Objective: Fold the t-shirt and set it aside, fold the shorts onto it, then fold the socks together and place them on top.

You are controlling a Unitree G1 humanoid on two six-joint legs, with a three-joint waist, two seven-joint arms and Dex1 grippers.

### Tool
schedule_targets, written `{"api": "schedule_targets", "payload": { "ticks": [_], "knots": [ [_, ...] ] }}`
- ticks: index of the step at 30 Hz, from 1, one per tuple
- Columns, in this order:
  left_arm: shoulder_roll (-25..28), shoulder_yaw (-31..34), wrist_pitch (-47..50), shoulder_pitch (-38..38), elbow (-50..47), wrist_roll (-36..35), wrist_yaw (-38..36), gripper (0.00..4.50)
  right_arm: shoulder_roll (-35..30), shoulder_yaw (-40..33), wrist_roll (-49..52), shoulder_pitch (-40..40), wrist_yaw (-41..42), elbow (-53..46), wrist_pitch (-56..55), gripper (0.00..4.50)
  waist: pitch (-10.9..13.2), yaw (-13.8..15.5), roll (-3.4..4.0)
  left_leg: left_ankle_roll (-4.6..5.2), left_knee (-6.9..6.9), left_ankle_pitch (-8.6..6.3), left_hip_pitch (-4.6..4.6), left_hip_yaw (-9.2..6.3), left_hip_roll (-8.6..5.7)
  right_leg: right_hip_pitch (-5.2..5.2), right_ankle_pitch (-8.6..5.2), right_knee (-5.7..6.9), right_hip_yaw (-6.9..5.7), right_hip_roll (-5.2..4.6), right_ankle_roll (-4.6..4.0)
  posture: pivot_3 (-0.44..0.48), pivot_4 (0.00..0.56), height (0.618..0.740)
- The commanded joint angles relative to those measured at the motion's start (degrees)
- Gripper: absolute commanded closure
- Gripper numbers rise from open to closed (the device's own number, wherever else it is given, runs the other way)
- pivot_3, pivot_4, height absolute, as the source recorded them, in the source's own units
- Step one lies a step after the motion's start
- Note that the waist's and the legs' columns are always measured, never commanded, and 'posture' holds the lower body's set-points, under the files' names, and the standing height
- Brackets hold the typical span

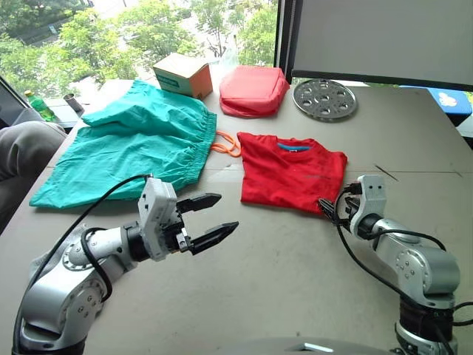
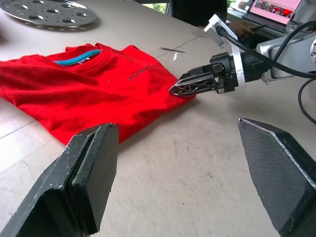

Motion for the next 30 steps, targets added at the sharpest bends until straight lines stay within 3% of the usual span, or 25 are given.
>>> {"api": "schedule_targets", "payload": {
  "ticks": [1,8,9,11,13,19,30],
  "knots": [
    [1.35,0.62,-2.68,1.71,-1.43,0.4,-1.41,0.41,0.9,5.41,0.92,-1.01,2.56,3.73,-3.24,0.05,-0.02,-0.32,-0.04,0.0,0.0,0.0,-0.01,0.0,0.0,0.0,0.0,-0.02,0.01,0.0,0.0,0.0,0.15,0.739],
    [1.56,1.14,-4.44,3.94,-2.13,0.76,-0.42,0.41,-4.01,16.07,-4.38,-3.19,6.25,13.08,-10.84,0.05,-0.04,-1.44,-0.06,0.0,-0.06,0.0,0.01,0.01,0.04,-0.03,0.0,-0.04,0.02,-0.01,0.0,0.0,0.15,0.739],
    [1.45,1.14,-4.63,4.33,-2.34,0.84,-0.11,0.41,-5.13,18.02,-6.39,-3.65,6.09,15.85,-12.45,0.29,-0.06,-1.49,-0.09,-0.01,-0.09,0.0,0.04,0.03,0.04,-0.03,0.0,-0.05,0.03,-0.01,0.0,0.0,0.15,0.739],
    [1.48,1.06,-5.1,5.05,-2.84,1.16,0.32,0.41,-7.28,21.17,-9.77,-4.37,6.19,20.01,-15.43,0.85,-0.13,-1.64,-0.18,-0.02,-0.11,0.0,0.11,0.06,0.05,-0.02,0.0,-0.05,0.04,-0.01,0.0,0.0,0.15,0.739],
    [1.46,1.08,-5.22,5.53,-3.38,0.95,0.9,0.41,-8.27,22.31,-11.79,-4.56,6.0,22.61,-17.51,1.76,-0.16,-1.66,-0.2,-0.05,-0.11,0.02,0.19,0.06,0.07,0.01,0.0,-0.05,0.04,-0.02,0.0,0.0,0.15,0.739],
    [1.38,0.19,-5.85,5.97,-3.59,1.06,1.74,0.41,-6.86,16.69,-9.98,-3.71,4.63,22.32,-18.3,4.49,-0.21,-1.25,-0.16,-0.07,-0.12,0.02,0.28,0.03,0.11,0.05,-0.01,-0.07,0.04,-0.11,0.01,0.0,0.15,0.739],
    [-0.04,-7.33,-6.83,-1.53,0.27,1.46,0.5,0.41,-6.02,-13.62,-7.29,12.85,-7.8,6.41,-14.49,4.49,-0.41,3.04,0.31,0.15,-0.41,-0.11,-0.27,-0.07,-0.3,0.05,-0.08,-0.78,0.08,-0.39,0.17,0.0,0.15,0.739]
  ]
}}
